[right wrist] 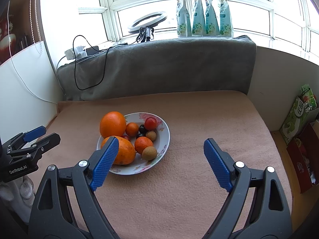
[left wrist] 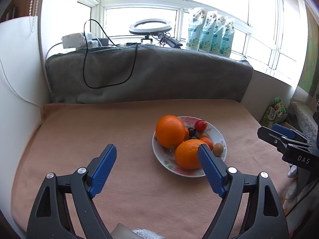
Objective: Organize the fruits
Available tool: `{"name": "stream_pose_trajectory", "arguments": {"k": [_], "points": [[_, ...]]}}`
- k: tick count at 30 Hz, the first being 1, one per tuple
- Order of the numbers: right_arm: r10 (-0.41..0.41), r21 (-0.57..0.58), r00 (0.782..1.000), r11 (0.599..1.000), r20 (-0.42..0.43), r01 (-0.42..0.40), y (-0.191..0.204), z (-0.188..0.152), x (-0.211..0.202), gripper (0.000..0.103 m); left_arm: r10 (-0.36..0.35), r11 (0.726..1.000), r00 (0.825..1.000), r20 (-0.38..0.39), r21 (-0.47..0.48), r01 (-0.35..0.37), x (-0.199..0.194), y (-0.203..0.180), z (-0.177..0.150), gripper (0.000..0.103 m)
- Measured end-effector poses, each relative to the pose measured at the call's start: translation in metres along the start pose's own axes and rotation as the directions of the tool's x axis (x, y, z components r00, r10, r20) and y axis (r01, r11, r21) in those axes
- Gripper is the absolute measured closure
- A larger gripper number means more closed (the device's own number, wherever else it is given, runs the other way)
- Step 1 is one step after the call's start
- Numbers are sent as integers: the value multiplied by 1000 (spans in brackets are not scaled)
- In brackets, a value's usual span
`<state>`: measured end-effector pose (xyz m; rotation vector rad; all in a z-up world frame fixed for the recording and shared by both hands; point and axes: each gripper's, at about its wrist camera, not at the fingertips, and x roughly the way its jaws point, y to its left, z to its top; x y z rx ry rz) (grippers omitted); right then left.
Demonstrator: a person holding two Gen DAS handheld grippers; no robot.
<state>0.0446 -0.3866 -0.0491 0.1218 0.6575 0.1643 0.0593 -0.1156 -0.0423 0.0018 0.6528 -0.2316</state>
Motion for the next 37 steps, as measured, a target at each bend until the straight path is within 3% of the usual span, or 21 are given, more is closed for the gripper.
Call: {"name": "stream_pose_trajectory", "arguments": {"k": [37], "points": [[-8,32,1000,999,-17,8,-4,-10,3,14,-10,1000,1000,7,14,10,0,-1,0,19]]}}
